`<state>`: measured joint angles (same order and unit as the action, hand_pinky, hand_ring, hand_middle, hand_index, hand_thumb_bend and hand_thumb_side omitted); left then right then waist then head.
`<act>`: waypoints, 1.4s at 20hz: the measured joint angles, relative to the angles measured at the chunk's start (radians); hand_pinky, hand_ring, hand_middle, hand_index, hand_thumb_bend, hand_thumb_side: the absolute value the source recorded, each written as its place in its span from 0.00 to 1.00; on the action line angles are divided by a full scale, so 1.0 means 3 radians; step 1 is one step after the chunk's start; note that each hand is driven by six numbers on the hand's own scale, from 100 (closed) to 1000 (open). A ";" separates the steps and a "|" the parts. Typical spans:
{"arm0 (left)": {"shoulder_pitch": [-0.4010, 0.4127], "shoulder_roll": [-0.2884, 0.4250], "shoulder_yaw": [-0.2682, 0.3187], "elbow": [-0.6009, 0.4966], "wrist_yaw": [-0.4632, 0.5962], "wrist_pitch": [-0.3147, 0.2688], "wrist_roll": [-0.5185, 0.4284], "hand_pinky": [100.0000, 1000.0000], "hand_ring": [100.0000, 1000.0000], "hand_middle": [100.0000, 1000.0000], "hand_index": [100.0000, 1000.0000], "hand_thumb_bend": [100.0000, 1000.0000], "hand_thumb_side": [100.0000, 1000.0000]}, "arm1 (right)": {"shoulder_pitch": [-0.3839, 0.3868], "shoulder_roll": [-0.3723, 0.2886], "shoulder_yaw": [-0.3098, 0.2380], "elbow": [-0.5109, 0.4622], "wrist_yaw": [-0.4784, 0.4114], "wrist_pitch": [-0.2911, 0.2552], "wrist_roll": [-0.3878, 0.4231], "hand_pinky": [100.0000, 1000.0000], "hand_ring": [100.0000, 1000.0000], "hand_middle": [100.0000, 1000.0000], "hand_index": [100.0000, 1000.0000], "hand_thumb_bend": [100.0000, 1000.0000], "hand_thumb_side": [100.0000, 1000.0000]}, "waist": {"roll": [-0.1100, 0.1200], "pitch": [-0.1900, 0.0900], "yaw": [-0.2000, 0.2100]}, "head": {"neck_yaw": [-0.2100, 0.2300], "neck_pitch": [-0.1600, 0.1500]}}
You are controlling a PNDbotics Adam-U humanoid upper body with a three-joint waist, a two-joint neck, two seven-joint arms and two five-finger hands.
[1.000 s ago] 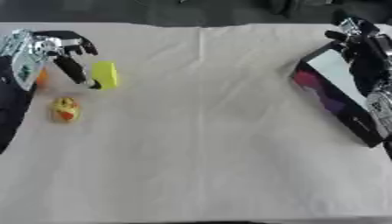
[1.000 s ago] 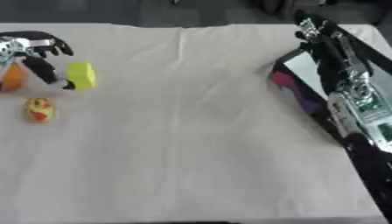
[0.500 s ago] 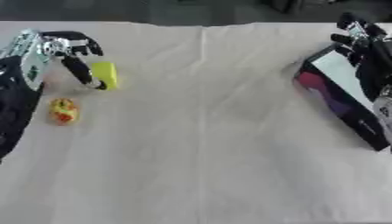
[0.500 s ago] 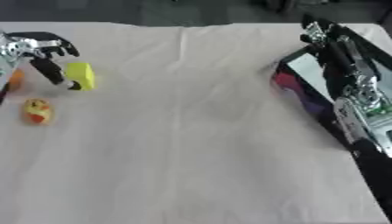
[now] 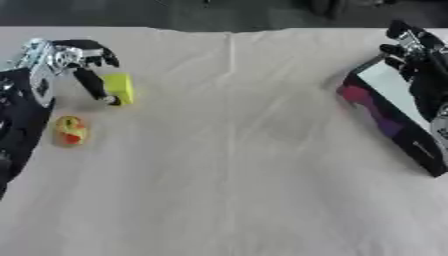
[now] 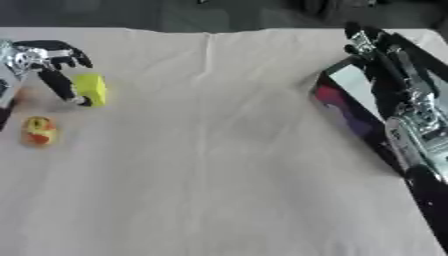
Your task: Pick up the objects with one hand, pass them to the other hand, and then place them into the box on the other side of the table.
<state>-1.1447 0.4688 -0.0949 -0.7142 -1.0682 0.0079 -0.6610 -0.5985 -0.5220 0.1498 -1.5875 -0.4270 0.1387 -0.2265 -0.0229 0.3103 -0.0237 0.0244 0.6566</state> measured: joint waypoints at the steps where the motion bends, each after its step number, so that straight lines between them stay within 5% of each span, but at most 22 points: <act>1: 0.0000 0.0000 0.0002 0.0007 -0.0020 0.0008 -0.0002 0.83 0.88 0.85 0.86 0.49 0.12 | 0.0000 0.0000 0.0000 0.0000 0.0000 0.0000 0.0000 0.95 0.87 0.87 0.88 0.22 0.55 | 0.0000 0.0000 0.0000 | 0.0002 0.0000; 15: 0.0000 0.0000 0.0042 0.0062 -0.0073 0.0033 0.0045 0.83 0.88 0.85 0.83 0.40 0.03 | 0.0001 0.0025 0.0000 0.0000 0.0002 0.0000 0.0003 0.95 0.87 0.87 0.88 0.21 0.56 | -0.0002 0.0035 -0.0007 | 0.0117 0.0000; 23: 0.0005 -0.0003 0.0041 0.0105 -0.0058 -0.0021 0.0011 0.81 0.87 0.81 0.72 0.30 0.00 | 0.0001 0.0026 0.0001 0.0000 0.0004 0.0000 0.0016 0.95 0.88 0.87 0.88 0.21 0.56 | 0.0000 0.0036 -0.0019 | 0.0117 0.0000; 28: 0.0005 -0.0004 0.0041 0.0108 -0.0060 -0.0046 -0.0006 0.78 0.81 0.73 0.55 0.19 0.00 | 0.0001 0.0027 0.0001 0.0000 0.0004 0.0000 0.0020 0.95 0.88 0.87 0.88 0.21 0.56 | 0.0000 0.0036 -0.0019 | 0.0117 0.0000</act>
<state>-1.1431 0.4675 -0.0826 -0.6817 -1.0864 -0.0060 -0.6628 -0.5982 -0.5140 0.1502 -1.5874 -0.4258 0.1386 -0.2206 -0.0229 0.3210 -0.0295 0.0594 0.6567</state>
